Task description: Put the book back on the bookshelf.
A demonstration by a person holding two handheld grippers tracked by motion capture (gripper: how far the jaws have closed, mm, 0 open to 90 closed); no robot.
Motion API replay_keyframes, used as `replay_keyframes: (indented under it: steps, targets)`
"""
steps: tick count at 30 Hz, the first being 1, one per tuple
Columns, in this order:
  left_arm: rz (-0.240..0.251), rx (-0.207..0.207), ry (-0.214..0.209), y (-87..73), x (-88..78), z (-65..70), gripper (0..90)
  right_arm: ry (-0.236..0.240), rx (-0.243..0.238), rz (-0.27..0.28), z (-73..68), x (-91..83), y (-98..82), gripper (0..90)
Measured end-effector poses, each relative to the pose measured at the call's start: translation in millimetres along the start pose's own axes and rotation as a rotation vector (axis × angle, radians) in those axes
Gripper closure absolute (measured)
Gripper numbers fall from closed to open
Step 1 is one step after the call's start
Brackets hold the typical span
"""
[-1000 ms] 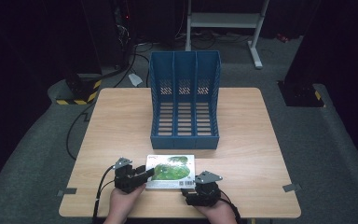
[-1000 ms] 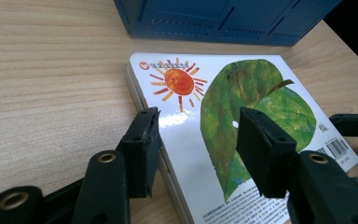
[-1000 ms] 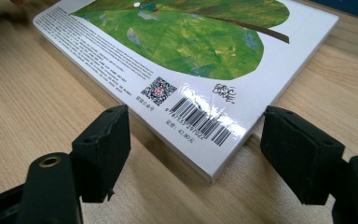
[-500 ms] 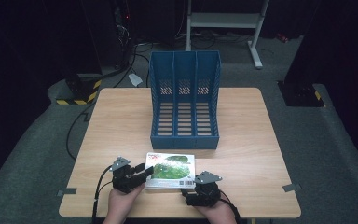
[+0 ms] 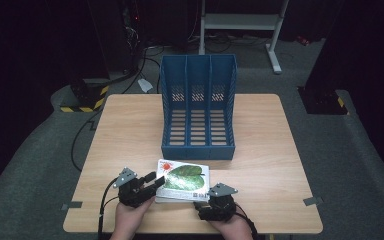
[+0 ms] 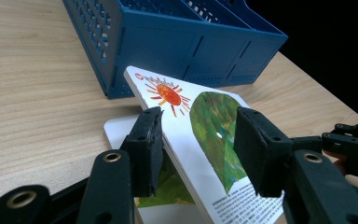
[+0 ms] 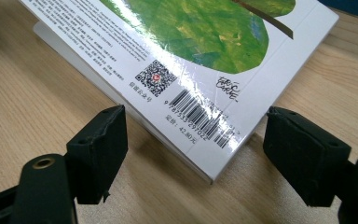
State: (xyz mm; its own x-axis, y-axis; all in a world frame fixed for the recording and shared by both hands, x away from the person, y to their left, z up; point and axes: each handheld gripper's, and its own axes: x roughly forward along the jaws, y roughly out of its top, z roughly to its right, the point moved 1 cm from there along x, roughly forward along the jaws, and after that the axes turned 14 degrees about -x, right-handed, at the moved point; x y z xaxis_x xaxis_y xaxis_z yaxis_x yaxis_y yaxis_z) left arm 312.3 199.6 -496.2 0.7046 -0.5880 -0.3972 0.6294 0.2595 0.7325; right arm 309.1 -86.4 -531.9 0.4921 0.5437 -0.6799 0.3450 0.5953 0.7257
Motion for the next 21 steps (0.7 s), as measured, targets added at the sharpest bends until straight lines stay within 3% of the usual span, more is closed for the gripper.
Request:
replay_keyframes:
  steps: [13,17,21]
  targets:
    - [-0.038,-0.024,0.007,-1.4,4.7,-5.8,50.4,-0.018,0.032,0.001,0.5,-1.0,-0.4,26.3]
    - [-0.022,-0.03,-0.008,-0.6,3.2,-4.0,50.2,-0.023,0.031,0.001,0.9,-1.0,-0.6,26.5]
    - [0.002,-0.007,-0.03,0.9,-0.4,1.7,49.8,-0.023,0.031,-0.001,0.6,-0.5,0.0,24.3]
